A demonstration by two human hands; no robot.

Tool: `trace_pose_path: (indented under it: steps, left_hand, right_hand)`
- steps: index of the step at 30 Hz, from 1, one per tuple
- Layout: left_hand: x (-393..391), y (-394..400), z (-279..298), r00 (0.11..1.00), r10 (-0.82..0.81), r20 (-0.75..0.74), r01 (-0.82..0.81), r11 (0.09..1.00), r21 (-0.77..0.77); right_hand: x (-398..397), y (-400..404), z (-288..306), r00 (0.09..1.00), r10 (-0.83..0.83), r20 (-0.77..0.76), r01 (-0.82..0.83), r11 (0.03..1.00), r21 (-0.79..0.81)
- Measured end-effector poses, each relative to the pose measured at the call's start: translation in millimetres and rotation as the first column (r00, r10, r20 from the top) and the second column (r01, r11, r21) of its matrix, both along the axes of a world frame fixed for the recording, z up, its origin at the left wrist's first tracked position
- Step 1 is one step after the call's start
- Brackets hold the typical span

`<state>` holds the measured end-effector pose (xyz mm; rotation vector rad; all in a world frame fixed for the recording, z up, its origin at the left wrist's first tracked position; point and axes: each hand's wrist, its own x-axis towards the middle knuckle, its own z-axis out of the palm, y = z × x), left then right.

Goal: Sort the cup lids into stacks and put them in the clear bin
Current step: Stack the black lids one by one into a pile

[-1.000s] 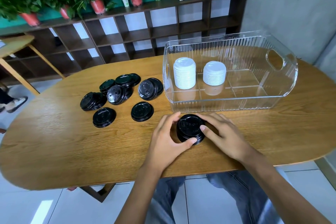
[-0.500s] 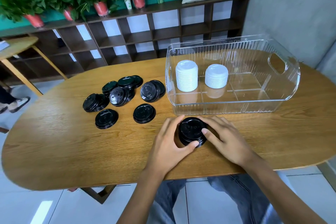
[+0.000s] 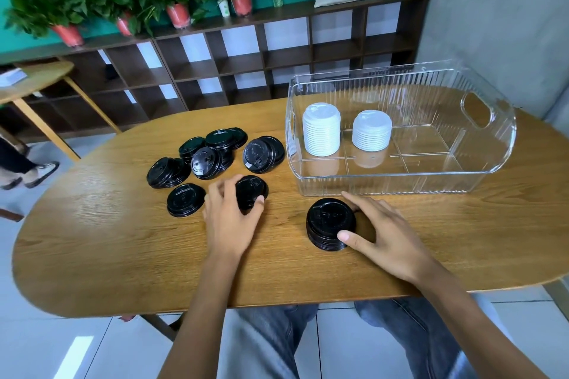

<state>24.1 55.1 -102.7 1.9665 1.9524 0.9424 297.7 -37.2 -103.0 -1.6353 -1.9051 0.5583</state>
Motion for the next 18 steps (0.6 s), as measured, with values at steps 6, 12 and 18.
trace_pose_path:
  steps: [6,12,18]
  left_hand:
    - [4,9,-10,0.988,-0.001,-0.152,-0.006,0.999,-0.047]
    - [1,-3,-11,0.996,0.011,-0.087,-0.01,1.0,0.013]
    - [0,-5,-11,0.984,-0.009,-0.178,-0.001,0.998,-0.057]
  right_hand:
    - [2,2,-1,1.0,0.002,0.002,-0.002,1.0,-0.01]
    - [2,4,-5,1.0,-0.007,0.021,0.007,1.0,-0.006]
    - [2,4,-4,1.0,-0.009,0.016,0.009,1.0,-0.009]
